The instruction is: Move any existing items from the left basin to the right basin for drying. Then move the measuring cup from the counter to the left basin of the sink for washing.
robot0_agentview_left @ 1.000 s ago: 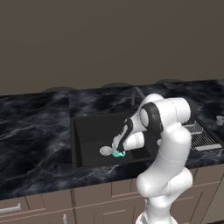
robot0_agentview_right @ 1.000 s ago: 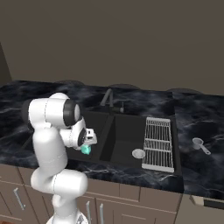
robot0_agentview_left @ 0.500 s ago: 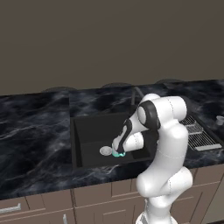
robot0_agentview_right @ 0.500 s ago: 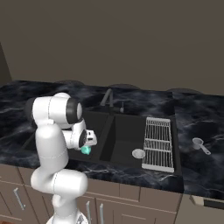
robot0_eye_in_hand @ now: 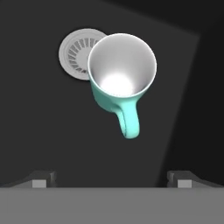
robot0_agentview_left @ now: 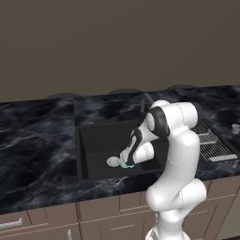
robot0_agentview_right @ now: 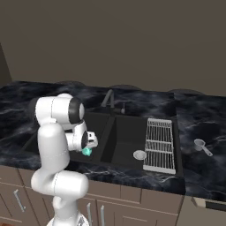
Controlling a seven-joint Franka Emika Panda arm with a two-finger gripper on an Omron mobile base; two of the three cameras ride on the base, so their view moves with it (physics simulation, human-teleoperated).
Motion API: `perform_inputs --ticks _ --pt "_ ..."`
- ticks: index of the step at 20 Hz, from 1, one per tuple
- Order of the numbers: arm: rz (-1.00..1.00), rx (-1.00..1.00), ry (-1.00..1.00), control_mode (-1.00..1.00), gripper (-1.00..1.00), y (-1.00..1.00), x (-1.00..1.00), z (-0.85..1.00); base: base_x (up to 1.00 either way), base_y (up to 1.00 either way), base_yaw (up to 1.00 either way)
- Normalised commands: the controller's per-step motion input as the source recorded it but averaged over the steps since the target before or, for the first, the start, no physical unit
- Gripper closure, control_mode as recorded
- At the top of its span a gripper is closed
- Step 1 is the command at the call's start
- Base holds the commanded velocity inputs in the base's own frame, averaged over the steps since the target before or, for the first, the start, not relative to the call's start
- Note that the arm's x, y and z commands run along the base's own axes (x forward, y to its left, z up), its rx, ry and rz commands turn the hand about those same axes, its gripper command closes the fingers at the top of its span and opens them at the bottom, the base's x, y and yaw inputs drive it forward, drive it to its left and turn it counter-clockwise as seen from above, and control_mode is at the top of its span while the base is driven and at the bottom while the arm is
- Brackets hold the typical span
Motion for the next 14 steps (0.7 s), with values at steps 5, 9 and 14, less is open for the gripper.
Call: perform_inputs --ticks 5,9,14 --pt "0.0 -0.01 0.01 -1.0 -1.0 0.0 0.15 -0.09 0.0 0.0 0.0" --pt "0.0 -0.01 0.02 -1.0 -1.0 0.0 0.16 -0.13 0.0 0.0 0.0" --pt "0.0 -0.02 0.02 -1.0 -1.0 0.0 0.11 -0.22 0.0 0.0 0.0"
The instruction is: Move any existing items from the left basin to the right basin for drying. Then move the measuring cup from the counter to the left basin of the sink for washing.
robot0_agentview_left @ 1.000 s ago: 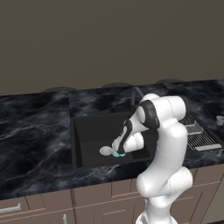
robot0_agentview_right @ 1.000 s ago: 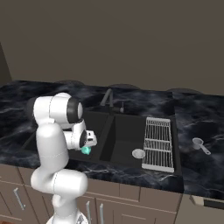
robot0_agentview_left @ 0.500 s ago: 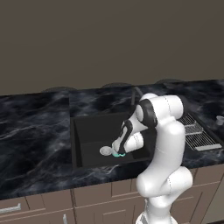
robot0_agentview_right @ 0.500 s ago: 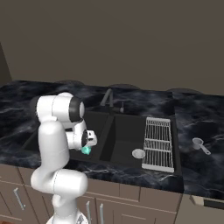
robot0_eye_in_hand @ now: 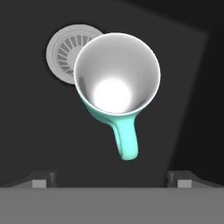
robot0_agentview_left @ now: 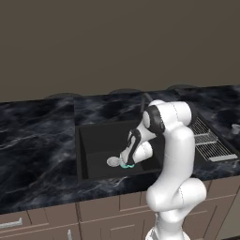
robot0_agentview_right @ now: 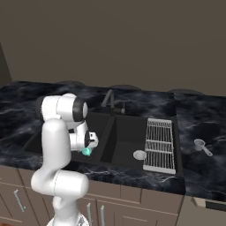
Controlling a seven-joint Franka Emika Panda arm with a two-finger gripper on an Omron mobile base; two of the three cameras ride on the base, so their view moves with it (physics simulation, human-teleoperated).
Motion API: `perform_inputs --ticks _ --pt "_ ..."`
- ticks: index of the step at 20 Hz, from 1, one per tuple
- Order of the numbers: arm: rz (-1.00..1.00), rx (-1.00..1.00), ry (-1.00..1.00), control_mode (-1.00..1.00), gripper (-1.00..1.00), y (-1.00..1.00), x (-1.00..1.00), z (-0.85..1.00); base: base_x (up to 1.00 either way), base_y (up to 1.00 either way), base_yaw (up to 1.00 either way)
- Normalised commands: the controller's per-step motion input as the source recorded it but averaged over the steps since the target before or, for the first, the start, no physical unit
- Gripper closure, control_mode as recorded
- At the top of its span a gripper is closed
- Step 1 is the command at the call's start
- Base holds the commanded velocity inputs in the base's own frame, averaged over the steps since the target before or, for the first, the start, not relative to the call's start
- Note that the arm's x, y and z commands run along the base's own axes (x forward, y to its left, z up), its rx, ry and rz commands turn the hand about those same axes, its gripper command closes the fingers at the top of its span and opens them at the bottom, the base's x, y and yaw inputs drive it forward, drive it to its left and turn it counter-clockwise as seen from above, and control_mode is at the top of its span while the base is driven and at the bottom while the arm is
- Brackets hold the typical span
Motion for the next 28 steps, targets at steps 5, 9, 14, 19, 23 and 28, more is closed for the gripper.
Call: perform_inputs --ticks 5,9,14,19,23,28 --pt "0.0 -0.01 0.03 -1.0 -1.0 0.0 0.11 -0.22 0.0 0.0 0.0" --pt "0.0 0.0 0.01 -1.0 -1.0 0.0 0.11 -0.14 0.0 0.0 0.0" --pt "0.0 0.0 0.0 -1.0 -1.0 0.0 0.14 -0.14 0.0 0.0 0.0" --pt "0.0 0.0 0.0 -1.0 -1.0 0.0 0.18 -0.15 0.0 0.0 0.0" --pt "0.0 0.0 0.0 -1.0 -1.0 0.0 0.2 -0.18 0.0 0.0 0.0" --pt "0.0 0.0 0.01 -1.0 -1.0 0.0 0.21 -0.18 0.0 0.0 0.0"
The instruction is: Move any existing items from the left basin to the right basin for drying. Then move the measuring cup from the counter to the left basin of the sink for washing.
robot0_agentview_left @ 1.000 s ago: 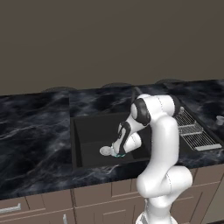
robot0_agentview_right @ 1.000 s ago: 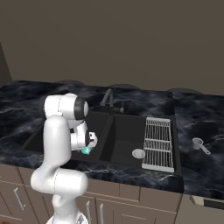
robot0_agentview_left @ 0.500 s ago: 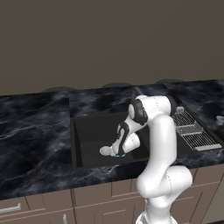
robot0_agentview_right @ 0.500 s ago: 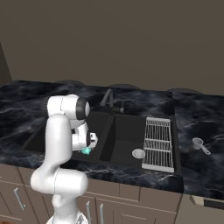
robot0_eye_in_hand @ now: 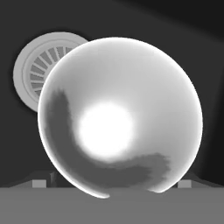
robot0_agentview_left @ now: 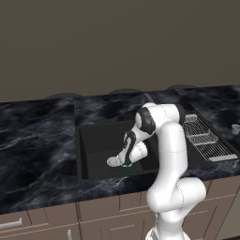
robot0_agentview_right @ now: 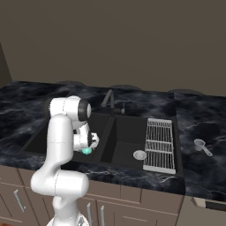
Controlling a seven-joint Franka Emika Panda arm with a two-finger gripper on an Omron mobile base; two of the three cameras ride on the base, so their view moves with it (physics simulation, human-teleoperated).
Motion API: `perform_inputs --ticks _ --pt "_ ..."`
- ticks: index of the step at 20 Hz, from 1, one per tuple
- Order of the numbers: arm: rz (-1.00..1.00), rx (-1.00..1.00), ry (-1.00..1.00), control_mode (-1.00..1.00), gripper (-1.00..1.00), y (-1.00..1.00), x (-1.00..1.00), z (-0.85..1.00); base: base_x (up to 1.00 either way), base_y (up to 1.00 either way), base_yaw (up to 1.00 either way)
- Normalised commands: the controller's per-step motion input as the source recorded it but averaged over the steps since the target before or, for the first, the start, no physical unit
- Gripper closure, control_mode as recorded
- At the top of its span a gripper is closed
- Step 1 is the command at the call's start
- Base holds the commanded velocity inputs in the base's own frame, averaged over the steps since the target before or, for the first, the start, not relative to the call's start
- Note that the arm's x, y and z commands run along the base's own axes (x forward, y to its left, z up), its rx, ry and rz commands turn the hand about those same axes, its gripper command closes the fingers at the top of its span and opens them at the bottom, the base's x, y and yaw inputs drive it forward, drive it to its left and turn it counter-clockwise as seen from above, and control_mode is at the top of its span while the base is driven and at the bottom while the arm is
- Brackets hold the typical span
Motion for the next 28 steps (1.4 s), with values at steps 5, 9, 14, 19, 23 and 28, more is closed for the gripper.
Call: perform_inputs --ticks 5,9,14,19,23,28 --pt "0.0 0.0 0.01 -1.0 -1.0 0.0 0.09 -0.14 0.0 0.0 0.0" --pt "0.0 0.0 0.0 -1.0 -1.0 0.0 0.0 -0.14 0.0 0.0 0.0" --pt "0.0 0.0 0.0 -1.0 1.0 0.0 -0.03 -0.21 0.0 0.0 0.0" --pt "0.0 0.0 0.0 -1.0 1.0 0.0 -0.02 -0.1 0.0 0.0 0.0" --pt "0.0 0.0 0.0 -1.0 1.0 0.0 0.0 -0.09 0.0 0.0 0.0" --pt "0.0 0.0 0.0 -1.0 1.0 0.0 0.0 -0.05 0.0 0.0 0.0"
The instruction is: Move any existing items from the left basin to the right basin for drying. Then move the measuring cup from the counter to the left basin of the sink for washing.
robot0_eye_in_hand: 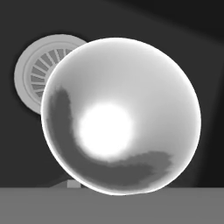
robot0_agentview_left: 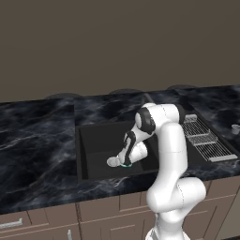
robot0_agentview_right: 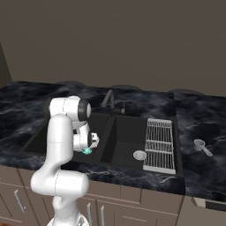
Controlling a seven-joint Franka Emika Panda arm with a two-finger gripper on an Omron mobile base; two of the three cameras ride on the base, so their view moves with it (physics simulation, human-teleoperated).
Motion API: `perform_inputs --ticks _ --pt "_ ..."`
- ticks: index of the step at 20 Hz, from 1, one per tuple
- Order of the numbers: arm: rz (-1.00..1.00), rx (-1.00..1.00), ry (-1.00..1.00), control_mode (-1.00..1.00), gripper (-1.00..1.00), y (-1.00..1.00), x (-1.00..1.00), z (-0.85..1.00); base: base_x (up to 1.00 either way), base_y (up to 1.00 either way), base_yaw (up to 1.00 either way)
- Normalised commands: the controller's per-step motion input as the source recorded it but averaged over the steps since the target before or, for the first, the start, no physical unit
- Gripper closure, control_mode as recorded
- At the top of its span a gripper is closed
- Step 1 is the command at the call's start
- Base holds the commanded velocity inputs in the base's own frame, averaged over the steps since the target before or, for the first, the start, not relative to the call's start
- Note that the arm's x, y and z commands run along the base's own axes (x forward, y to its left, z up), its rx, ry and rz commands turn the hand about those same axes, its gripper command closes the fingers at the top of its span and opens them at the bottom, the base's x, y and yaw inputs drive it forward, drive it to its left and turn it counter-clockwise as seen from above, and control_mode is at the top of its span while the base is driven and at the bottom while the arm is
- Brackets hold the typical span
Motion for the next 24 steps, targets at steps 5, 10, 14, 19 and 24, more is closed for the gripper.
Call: perform_inputs --ticks 5,10,14,19,24 --pt "0.0 0.0 0.0 -1.0 1.0 0.0 0.0 0.0 0.0 0.0 0.0" --pt "0.0 0.0 0.0 -1.0 1.0 0.0 -0.02 0.0 0.0 0.0 0.0" --pt "0.0 0.0 0.0 -1.0 1.0 0.0 -0.11 0.18 0.0 0.0 0.0" --pt "0.0 0.0 0.0 -1.0 1.0 0.0 -0.07 0.3 0.0 0.0 0.0" --pt "0.0 0.0 0.0 -1.0 1.0 0.0 -0.05 0.39 0.0 0.0 0.0"
